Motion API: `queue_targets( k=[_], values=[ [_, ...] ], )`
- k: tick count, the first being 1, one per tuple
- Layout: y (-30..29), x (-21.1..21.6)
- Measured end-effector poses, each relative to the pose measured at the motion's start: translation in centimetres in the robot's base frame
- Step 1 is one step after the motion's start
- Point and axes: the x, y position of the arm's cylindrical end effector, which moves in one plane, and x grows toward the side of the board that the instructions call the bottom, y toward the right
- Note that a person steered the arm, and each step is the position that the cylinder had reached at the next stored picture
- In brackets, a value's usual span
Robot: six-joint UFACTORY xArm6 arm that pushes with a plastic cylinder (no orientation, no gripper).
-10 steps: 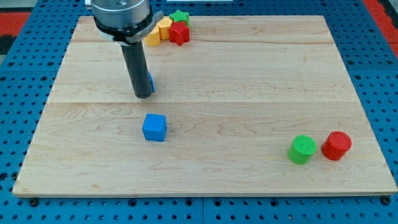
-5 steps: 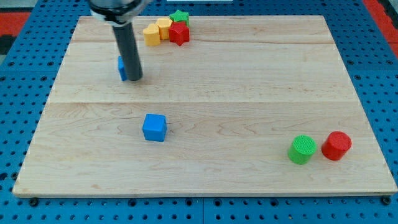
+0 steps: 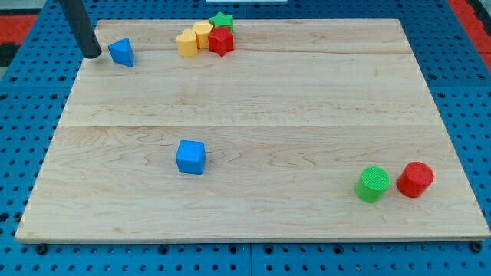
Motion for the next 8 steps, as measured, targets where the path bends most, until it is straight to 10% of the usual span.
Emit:
queue_targets(
  k=[4, 8],
  values=[
    [14.2, 1.7],
    [27.5, 22.7]
  ],
)
